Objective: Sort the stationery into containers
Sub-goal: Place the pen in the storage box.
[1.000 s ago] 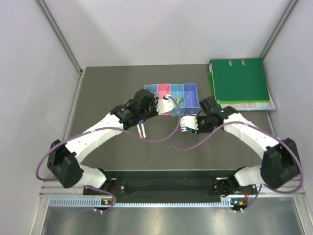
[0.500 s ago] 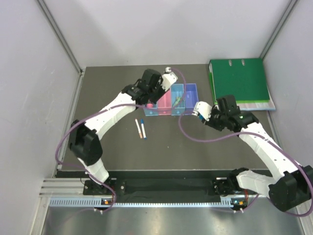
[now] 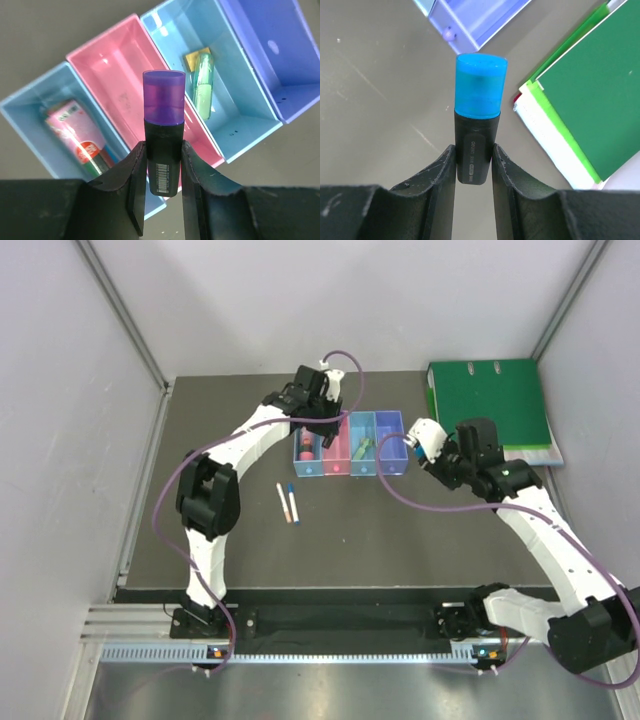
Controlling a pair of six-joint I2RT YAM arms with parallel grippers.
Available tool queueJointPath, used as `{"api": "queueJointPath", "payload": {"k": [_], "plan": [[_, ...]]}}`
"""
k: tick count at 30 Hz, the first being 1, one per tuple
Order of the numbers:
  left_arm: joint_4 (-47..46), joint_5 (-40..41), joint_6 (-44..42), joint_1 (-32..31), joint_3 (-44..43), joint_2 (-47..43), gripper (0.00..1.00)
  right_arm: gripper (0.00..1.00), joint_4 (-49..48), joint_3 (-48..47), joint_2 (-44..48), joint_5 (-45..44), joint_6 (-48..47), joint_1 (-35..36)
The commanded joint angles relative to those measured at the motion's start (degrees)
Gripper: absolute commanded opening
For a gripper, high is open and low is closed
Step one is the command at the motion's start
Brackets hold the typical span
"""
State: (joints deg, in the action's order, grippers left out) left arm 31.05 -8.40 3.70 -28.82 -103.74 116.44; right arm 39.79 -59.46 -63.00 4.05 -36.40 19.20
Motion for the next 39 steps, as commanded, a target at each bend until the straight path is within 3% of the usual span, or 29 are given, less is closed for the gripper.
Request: {"api": "queueJointPath", "payload": {"k": [1,11,14,22,27,35,39], "plan": [[-2.6,-2.6,6.6,-0.1,-2.2,2.5,0.00,0.00,-3.8,-4.5,0.9,-0.2,2.0,-0.9],[-2.0,-2.8,5.2,0.1,-7.1,9.0,0.00,0.00,-4.5,-6.0,1.5,-0.3,2.7,-0.8],[-2.0,-2.1,4.7,0.2,-7.3,9.5,0.06,0.00,-4.5,-6.0,1.9,0.1,2.7,-0.9],[-2.0,-2.1,4.3,0.6,-8.2,9.5,0.42,0.00,-5.4,-5.7,1.3,1.7,3.4,-0.8],[-1.6,-2.1,3.9,0.6,-9.3,9.8,0.57,0.00,-6.5,-6.6,0.1,2.3,4.1,-0.7],[-1.4,-3.6,3.2,1.0,-11.3,7.7,0.58,0.00,-9.2,-7.7,-2.4,4.2,7.8,0.0],[-4.6,-4.9,0.9,1.8,-8.9,0.7,0.58,0.00,-12.5,-8.7,-6.9,5.8,12.0,0.8]]}}
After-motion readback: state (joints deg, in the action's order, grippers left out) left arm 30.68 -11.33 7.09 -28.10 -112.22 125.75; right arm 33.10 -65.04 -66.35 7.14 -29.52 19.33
